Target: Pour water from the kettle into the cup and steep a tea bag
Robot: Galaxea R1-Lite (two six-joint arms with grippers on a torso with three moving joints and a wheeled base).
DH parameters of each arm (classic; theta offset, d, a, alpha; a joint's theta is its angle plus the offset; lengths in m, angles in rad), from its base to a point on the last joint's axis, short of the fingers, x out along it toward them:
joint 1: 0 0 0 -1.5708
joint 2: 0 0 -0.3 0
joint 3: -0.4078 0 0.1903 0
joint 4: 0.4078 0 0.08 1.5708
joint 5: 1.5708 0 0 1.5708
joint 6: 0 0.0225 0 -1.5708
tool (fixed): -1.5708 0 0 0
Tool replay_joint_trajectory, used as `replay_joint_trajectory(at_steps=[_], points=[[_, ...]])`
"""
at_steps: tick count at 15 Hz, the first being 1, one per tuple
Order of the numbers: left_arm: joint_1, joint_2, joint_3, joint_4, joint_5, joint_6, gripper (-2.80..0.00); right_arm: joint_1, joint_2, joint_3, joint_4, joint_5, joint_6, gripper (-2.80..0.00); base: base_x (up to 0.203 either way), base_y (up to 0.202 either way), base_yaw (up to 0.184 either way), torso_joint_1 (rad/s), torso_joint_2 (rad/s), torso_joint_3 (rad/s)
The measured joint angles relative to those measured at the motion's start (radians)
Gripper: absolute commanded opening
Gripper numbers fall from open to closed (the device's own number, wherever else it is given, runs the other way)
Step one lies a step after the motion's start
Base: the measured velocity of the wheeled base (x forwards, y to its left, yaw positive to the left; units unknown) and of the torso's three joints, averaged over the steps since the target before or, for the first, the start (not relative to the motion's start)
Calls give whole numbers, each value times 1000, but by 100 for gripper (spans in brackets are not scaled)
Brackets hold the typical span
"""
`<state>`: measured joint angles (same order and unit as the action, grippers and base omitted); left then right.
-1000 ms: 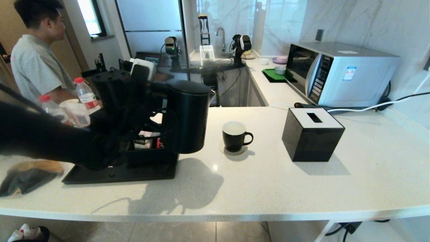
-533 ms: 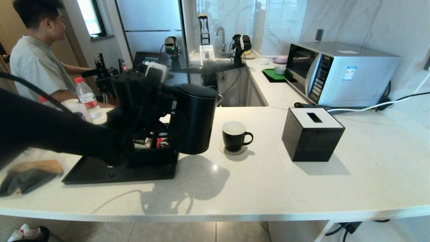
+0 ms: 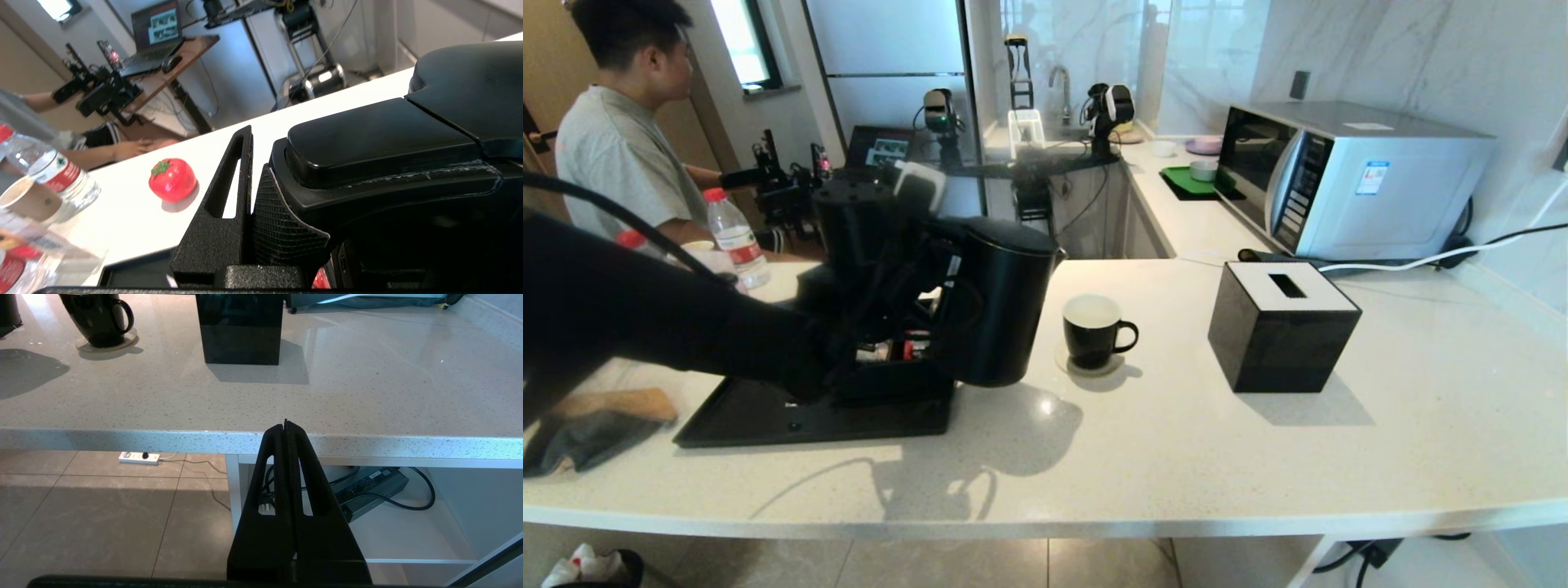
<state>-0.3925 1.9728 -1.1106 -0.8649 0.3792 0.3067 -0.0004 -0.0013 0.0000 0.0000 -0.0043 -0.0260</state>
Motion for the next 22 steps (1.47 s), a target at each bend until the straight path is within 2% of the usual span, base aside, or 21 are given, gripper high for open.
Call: replay_joint_trajectory(at_steps=[8, 19, 22], points=[[-12, 13, -37, 117, 32, -1, -280, 0, 0, 0, 0, 0, 0, -280, 0, 0, 0, 0, 0, 0], [-25, 35, -134, 286, 37, 2, -280, 0, 0, 0, 0, 0, 0, -280, 0, 0, 0, 0, 0, 0], [-24, 38, -158, 316, 35, 41, -280, 0, 0, 0, 0, 0, 0, -280, 0, 0, 0, 0, 0, 0]])
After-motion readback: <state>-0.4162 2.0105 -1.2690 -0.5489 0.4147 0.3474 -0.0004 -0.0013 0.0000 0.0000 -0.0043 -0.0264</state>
